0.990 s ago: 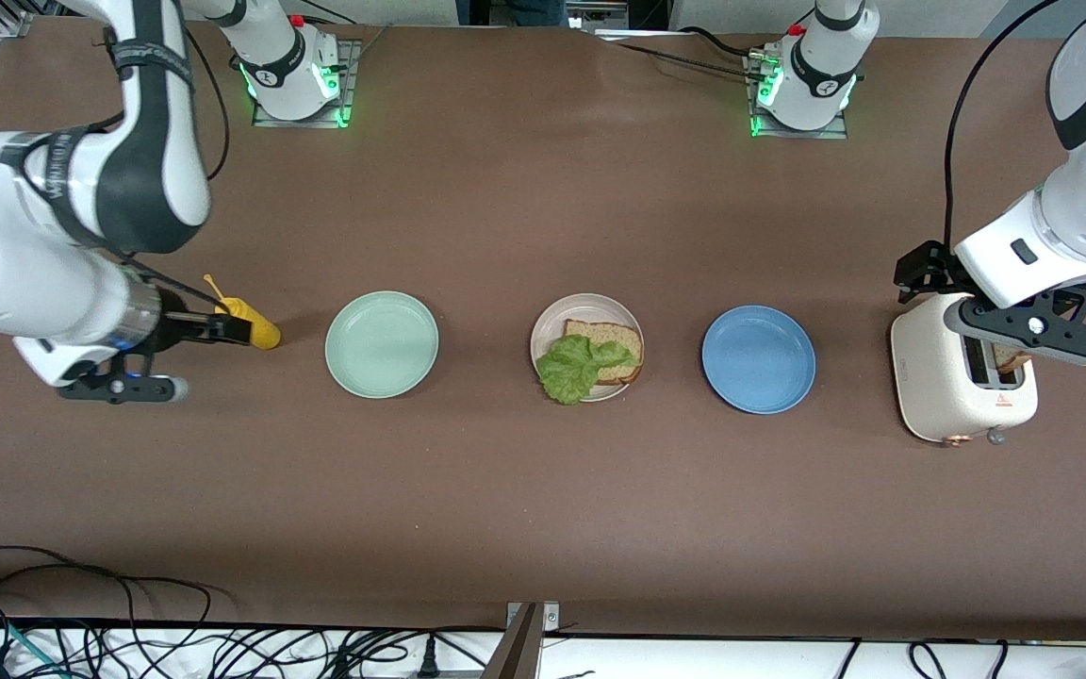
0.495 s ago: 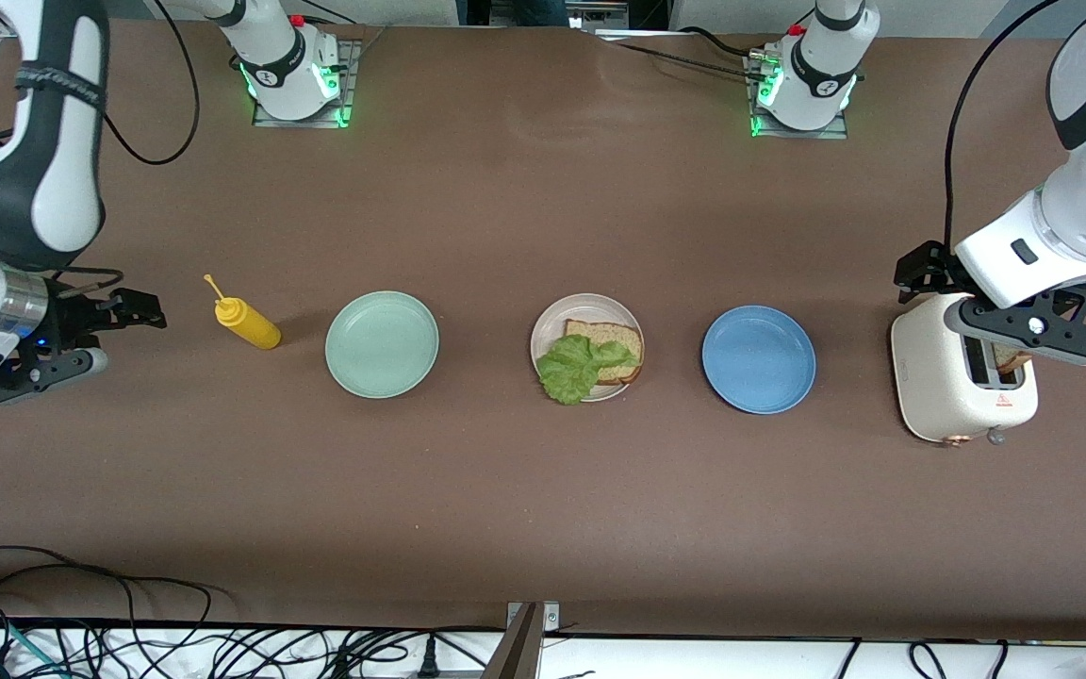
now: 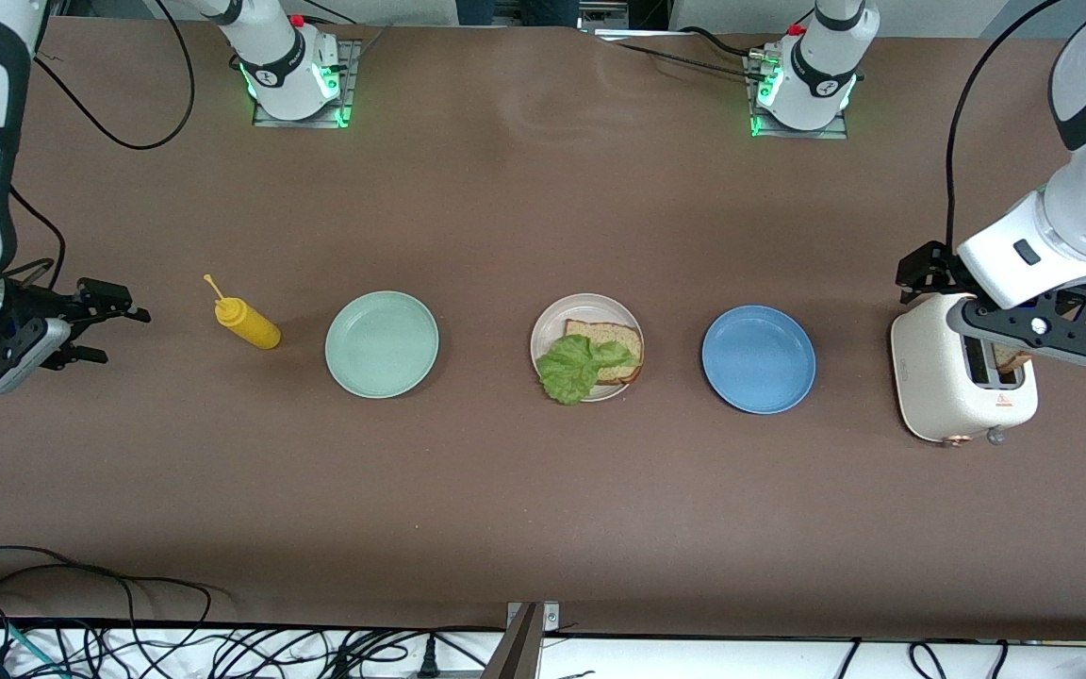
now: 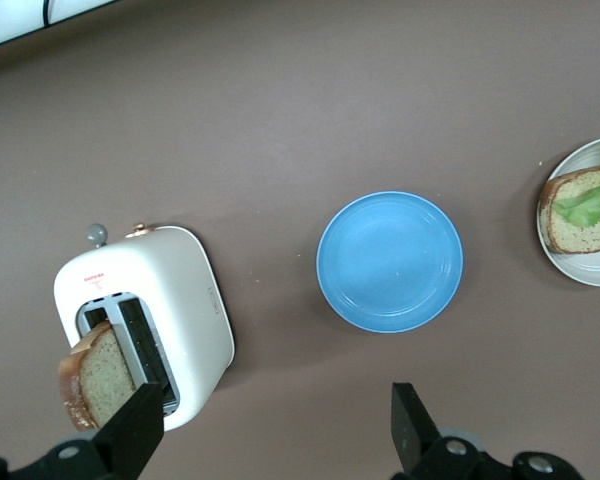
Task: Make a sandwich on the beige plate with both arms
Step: 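Close the right gripper around the yellow mustard bottle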
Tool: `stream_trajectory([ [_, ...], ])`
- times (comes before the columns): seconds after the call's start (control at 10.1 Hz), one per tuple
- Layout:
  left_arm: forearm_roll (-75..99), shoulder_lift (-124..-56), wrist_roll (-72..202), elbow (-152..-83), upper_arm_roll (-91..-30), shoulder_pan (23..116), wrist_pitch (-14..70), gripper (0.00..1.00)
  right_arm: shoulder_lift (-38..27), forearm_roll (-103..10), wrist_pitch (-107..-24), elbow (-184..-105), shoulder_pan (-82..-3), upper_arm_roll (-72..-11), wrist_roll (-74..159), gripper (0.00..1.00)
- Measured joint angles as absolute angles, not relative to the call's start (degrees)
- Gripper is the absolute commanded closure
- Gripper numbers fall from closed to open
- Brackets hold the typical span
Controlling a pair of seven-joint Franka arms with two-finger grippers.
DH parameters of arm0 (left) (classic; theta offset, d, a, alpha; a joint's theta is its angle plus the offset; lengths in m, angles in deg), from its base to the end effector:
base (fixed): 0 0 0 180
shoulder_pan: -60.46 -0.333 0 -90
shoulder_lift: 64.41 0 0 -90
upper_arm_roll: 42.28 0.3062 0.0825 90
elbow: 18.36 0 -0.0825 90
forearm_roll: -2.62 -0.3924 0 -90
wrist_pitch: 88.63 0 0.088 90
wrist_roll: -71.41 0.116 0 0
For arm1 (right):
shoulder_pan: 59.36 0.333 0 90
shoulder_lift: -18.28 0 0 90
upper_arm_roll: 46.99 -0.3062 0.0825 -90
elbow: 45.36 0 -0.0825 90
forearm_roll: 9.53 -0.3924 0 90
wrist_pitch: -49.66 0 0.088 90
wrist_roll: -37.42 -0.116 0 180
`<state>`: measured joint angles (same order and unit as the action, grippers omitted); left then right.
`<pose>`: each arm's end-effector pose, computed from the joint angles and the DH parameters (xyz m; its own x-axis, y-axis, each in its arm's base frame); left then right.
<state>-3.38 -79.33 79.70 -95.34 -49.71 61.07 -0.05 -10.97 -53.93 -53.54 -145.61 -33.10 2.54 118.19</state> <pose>0.6310 -0.0663 0.5576 0.9590 -0.2757 -0.0654 -0.2796 -0.9581 -0.0625 0.6132 -0.1441 0.3270 0.7437 0.6202 0.2494 0.6681 -0.6770 -0.3087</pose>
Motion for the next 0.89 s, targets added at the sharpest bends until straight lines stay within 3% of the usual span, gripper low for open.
stream_trajectory([
  [0.49,-2.0,-79.3,79.7,-95.3,-49.8,60.1,-0.4,0.0,-20.9,-74.5,-47.2,-146.6,-38.4,2.0,148.3,0.0],
  [0.89,-1.1,-79.3,79.7,-95.3,-49.8,59.6,-0.4,0.0,-24.8,-78.6,-38.6,-146.5,-42.6,1.7,157.9,0.0],
])
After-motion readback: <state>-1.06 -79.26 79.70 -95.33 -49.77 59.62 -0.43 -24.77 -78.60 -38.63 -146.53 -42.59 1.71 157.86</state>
